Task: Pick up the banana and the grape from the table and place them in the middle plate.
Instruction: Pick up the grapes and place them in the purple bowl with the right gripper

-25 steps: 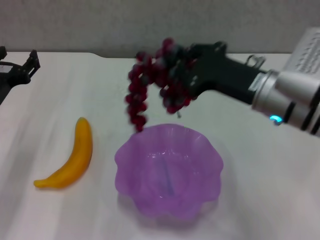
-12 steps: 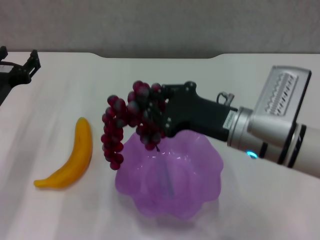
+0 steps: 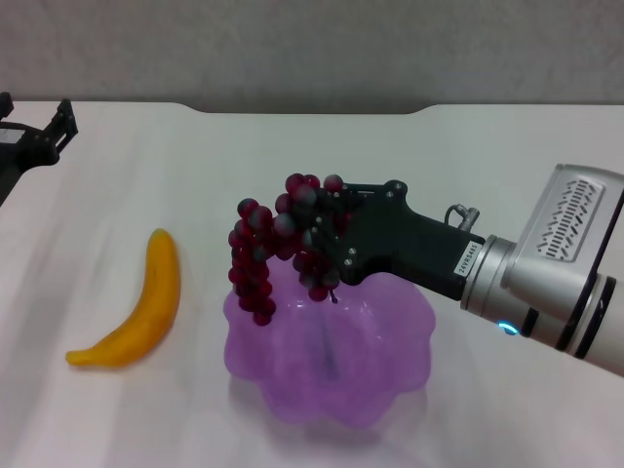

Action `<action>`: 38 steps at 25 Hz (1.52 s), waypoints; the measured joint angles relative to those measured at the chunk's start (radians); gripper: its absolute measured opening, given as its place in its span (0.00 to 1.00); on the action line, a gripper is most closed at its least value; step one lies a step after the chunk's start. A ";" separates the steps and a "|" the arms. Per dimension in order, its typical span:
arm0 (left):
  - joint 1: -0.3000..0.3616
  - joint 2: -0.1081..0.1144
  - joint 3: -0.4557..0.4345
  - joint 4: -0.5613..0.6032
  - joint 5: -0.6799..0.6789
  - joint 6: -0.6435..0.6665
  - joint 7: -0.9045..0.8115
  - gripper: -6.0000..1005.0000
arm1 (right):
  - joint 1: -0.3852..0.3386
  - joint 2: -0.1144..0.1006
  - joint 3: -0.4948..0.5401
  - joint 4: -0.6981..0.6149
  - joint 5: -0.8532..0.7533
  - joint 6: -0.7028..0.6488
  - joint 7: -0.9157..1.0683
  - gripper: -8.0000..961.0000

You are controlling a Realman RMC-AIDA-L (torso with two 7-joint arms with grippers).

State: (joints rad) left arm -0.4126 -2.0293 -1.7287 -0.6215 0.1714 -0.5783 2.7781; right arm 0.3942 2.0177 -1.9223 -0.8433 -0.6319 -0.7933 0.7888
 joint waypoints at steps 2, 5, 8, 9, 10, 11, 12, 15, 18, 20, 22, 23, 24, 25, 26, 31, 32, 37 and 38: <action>-0.001 0.000 0.002 0.000 -0.001 0.000 0.000 0.78 | 0.001 -0.001 -0.006 0.014 0.008 0.001 -0.009 0.18; -0.002 0.000 0.004 0.000 -0.003 0.000 0.000 0.78 | 0.026 0.000 -0.010 0.070 0.017 0.004 -0.013 0.18; -0.003 0.000 0.005 0.000 -0.004 0.000 0.000 0.78 | 0.062 0.000 -0.019 0.139 0.054 0.000 -0.015 0.18; -0.004 0.000 0.005 0.000 -0.004 0.000 0.000 0.78 | 0.071 0.000 -0.026 0.155 0.069 -0.003 -0.015 0.18; -0.004 0.000 0.005 0.000 -0.004 0.000 0.000 0.78 | 0.077 0.000 -0.034 0.166 0.078 -0.005 -0.015 0.18; -0.004 0.000 0.005 0.000 -0.004 0.000 0.000 0.78 | 0.080 -0.001 -0.040 0.171 0.085 -0.005 -0.015 0.18; -0.005 0.000 0.005 0.000 -0.004 0.000 0.000 0.78 | 0.082 -0.001 -0.045 0.175 0.088 -0.005 -0.016 0.18; -0.005 0.000 0.005 0.000 -0.005 0.000 -0.001 0.78 | 0.082 -0.002 -0.065 0.177 0.089 -0.005 -0.017 0.18; -0.005 0.000 0.005 0.000 -0.005 0.000 -0.001 0.78 | 0.084 -0.001 -0.102 0.178 0.089 -0.002 -0.017 0.18; -0.006 0.000 0.006 -0.001 -0.005 0.000 -0.001 0.78 | 0.085 0.001 -0.120 0.178 0.090 0.002 -0.016 0.18; -0.006 0.000 0.006 -0.004 -0.006 0.000 -0.001 0.78 | 0.086 0.001 -0.134 0.178 0.091 0.005 -0.014 0.18; -0.006 0.000 0.006 -0.004 -0.006 0.000 -0.001 0.78 | 0.086 0.001 -0.137 0.179 0.092 0.005 -0.013 0.18; -0.006 0.000 0.006 -0.005 -0.006 0.000 -0.001 0.78 | 0.086 0.001 -0.138 0.179 0.092 0.005 -0.012 0.19; -0.006 0.000 0.006 -0.005 -0.006 0.000 -0.001 0.78 | 0.085 0.001 -0.139 0.180 0.096 0.005 -0.012 0.19; -0.006 0.000 0.006 -0.003 -0.006 0.000 -0.001 0.78 | 0.084 0.001 -0.139 0.180 0.102 0.003 -0.012 0.19; -0.006 0.000 0.002 -0.001 -0.006 0.000 0.000 0.78 | 0.082 -0.001 -0.138 0.179 0.118 -0.006 -0.016 0.19; -0.006 0.000 0.002 -0.001 -0.006 0.000 0.000 0.78 | 0.083 -0.001 -0.138 0.179 0.118 -0.006 -0.017 0.22; -0.006 0.000 0.000 -0.001 -0.004 0.000 0.000 0.78 | 0.079 -0.002 -0.117 0.169 0.131 -0.005 -0.018 0.39; -0.005 0.000 0.000 -0.001 -0.002 0.000 0.000 0.78 | 0.079 -0.002 -0.117 0.169 0.131 -0.005 -0.018 0.51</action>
State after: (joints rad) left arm -0.4175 -2.0294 -1.7289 -0.6224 0.1689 -0.5783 2.7781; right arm 0.4735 2.0159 -2.0389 -0.6744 -0.5009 -0.7979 0.7708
